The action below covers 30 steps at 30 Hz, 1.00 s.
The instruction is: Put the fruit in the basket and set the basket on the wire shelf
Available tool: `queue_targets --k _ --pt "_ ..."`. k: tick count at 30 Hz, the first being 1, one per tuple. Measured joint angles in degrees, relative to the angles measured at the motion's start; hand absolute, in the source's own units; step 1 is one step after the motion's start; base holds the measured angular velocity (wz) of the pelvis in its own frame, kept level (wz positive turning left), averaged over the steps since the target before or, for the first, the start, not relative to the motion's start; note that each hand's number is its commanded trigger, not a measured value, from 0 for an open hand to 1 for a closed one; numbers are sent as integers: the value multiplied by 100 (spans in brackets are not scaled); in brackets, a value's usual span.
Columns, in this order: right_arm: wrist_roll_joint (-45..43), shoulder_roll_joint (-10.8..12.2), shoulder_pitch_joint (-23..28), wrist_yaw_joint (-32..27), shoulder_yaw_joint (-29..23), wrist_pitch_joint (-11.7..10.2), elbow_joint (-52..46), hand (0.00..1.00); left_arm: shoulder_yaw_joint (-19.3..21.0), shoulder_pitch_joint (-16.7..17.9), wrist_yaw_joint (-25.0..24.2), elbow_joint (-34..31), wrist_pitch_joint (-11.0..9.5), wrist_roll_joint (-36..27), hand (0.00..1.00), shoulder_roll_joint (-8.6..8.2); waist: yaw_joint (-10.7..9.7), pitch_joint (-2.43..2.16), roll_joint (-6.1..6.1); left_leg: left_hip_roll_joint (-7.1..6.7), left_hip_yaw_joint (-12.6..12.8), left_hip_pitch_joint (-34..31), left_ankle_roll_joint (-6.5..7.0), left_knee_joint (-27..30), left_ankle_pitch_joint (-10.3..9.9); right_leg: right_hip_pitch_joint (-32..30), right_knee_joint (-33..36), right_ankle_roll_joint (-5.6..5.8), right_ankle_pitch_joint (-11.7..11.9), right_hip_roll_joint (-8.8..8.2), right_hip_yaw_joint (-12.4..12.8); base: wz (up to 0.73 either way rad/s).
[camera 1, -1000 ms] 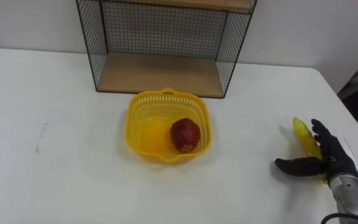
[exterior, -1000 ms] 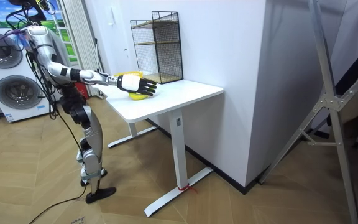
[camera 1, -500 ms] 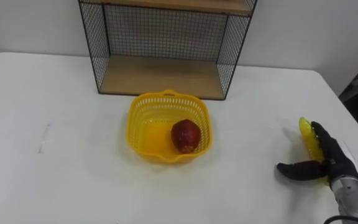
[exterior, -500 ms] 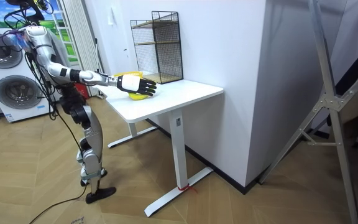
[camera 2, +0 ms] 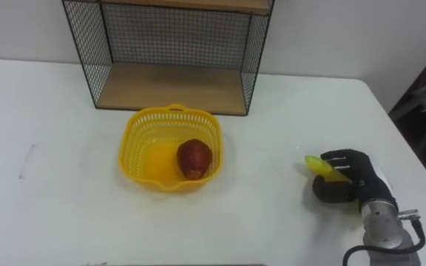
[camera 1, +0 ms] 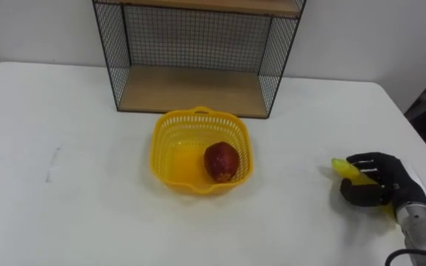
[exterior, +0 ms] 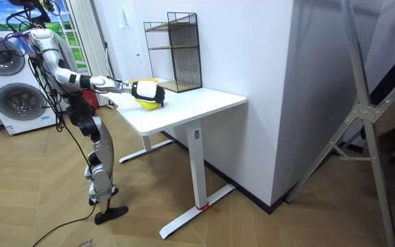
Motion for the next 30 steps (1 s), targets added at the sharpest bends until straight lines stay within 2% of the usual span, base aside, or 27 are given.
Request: queue_targets --k 20,23,25,28,30 --pt "2 0 13 -71 24 46 -40 100 -38 -170 13 224 -1 -7 0 4 114 7 4 -6 3 -41 0 -34 0 -59 -9 0 0 6 14 0" --pt "60 15 98 32 201 177 -453 100 -145 -182 12 223 -1 -15 0 16 138 21 23 -8 68 -55 0 -41 0 -87 1 0 0 15 51 -9" --pt "274 37 120 110 383 177 -725 100 -152 -190 12 222 -1 -14 0 16 140 33 42 -7 97 -58 0 -48 0 -102 -1 0 0 22 83 -7" --pt "535 85 128 252 582 177 -1127 100 -154 -228 13 189 -37 -5 0 15 145 15 33 -10 109 -117 0 -40 0 -158 2 0 0 16 75 0" --pt "779 92 128 319 688 172 -1410 100 -157 -205 20 155 -59 -7 0 15 161 21 46 -6 148 -122 0 -39 0 -175 1 0 0 16 85 -2"
